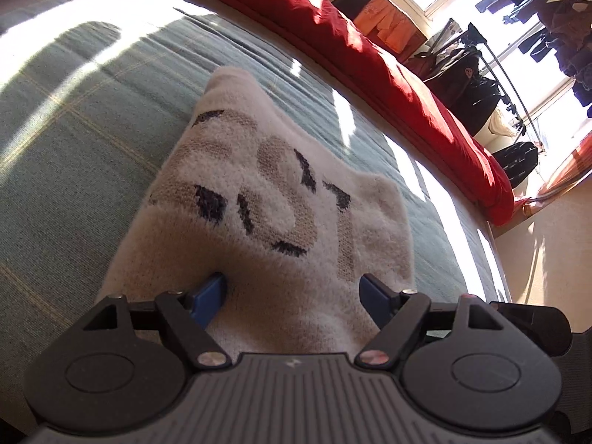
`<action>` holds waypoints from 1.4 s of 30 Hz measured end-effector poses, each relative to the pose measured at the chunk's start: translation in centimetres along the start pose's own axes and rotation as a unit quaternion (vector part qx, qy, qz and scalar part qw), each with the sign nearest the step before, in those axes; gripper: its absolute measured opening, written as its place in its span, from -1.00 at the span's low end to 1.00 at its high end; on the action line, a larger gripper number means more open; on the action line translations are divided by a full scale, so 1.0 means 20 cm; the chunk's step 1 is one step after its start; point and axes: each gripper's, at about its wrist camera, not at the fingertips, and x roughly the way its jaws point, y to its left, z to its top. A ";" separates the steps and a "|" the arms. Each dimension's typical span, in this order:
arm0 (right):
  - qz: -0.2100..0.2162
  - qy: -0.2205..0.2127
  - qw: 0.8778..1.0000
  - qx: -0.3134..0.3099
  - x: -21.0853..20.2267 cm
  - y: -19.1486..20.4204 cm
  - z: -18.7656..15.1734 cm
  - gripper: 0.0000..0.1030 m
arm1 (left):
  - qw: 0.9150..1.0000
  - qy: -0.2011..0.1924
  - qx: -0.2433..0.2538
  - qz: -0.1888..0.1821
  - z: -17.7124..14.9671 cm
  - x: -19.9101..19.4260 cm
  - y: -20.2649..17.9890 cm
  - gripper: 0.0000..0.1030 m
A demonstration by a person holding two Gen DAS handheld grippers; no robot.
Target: Fold clothes
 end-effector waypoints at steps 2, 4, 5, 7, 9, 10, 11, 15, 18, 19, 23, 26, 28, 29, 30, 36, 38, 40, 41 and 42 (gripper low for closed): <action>-0.007 0.026 1.000 -0.007 0.04 0.02 -0.06 -0.17 | 1.000 -0.001 0.005 0.004 -0.01 -0.01 0.00 0.54; -0.013 0.042 0.999 0.008 0.04 0.01 -0.13 -0.19 | 1.000 -0.003 0.005 0.005 -0.02 -0.02 0.01 0.54; -0.013 0.042 0.999 0.018 0.03 0.00 -0.14 -0.19 | 1.000 -0.004 0.002 0.005 -0.02 -0.03 0.01 0.54; -0.013 0.043 0.998 0.038 0.01 -0.02 -0.16 -0.18 | 1.000 -0.010 0.002 0.014 -0.03 -0.06 -0.02 0.53; -0.019 0.041 0.998 0.046 -0.03 -0.03 -0.17 -0.17 | 0.999 -0.019 0.020 0.029 -0.05 -0.11 -0.07 0.53; -0.023 0.039 0.998 0.047 -0.04 -0.03 -0.18 -0.15 | 0.999 -0.023 0.031 0.032 -0.08 -0.14 -0.09 0.53; -0.023 0.036 0.998 0.049 -0.06 -0.03 -0.18 -0.15 | 0.998 -0.026 0.041 0.028 -0.10 -0.16 -0.12 0.55; -0.019 0.030 0.997 0.069 -0.10 -0.02 -0.19 -0.15 | 0.997 -0.019 0.073 0.025 -0.25 -0.17 -0.16 0.59; -0.015 0.028 0.996 0.086 -0.12 -0.02 -0.22 -0.15 | 0.997 0.003 0.066 0.044 -0.34 -0.10 -0.14 0.59; -0.015 0.028 0.995 0.091 -0.14 -0.02 -0.23 -0.15 | 0.997 0.003 0.065 0.046 -0.35 -0.11 -0.14 0.59; -0.022 0.020 0.995 0.100 -0.21 -0.03 -0.27 -0.15 | 0.995 -0.022 0.087 0.037 -0.37 -0.19 -0.25 0.59; -0.039 0.007 0.992 0.118 -0.26 -0.09 -0.29 -0.15 | 0.992 -0.038 0.122 0.016 -0.40 -0.20 -0.38 0.59; -0.052 0.001 0.989 0.135 -0.27 -0.15 -0.28 -0.15 | 0.987 -0.041 0.154 0.002 -0.43 -0.17 -0.46 0.59; -0.060 -0.002 0.988 0.146 -0.27 -0.20 -0.27 -0.16 | 0.985 -0.039 0.167 -0.003 -0.45 -0.14 -0.50 0.59; -0.071 -0.004 0.986 0.152 -0.27 -0.23 -0.26 -0.15 | 0.984 -0.033 0.178 -0.008 -0.47 -0.11 -0.52 0.59; -0.093 -0.028 0.983 0.153 -0.18 -0.42 -0.10 -0.16 | 0.980 0.009 0.200 0.001 -0.59 0.06 -0.57 0.60; -0.091 -0.032 0.984 0.148 -0.13 -0.46 -0.05 -0.16 | 0.980 0.007 0.199 0.000 -0.60 0.05 -0.56 0.62; -0.084 -0.027 0.986 0.144 -0.07 -0.49 -0.02 -0.16 | 0.981 0.006 0.192 -0.004 -0.61 0.04 -0.55 0.63; -0.081 -0.018 0.986 0.146 -0.03 -0.50 -0.02 -0.16 | 0.982 0.006 0.187 -0.006 -0.61 0.03 -0.54 0.63; -0.078 -0.008 0.986 0.148 0.02 -0.52 -0.02 -0.16 | 0.983 0.006 0.185 -0.006 -0.61 0.03 -0.53 0.63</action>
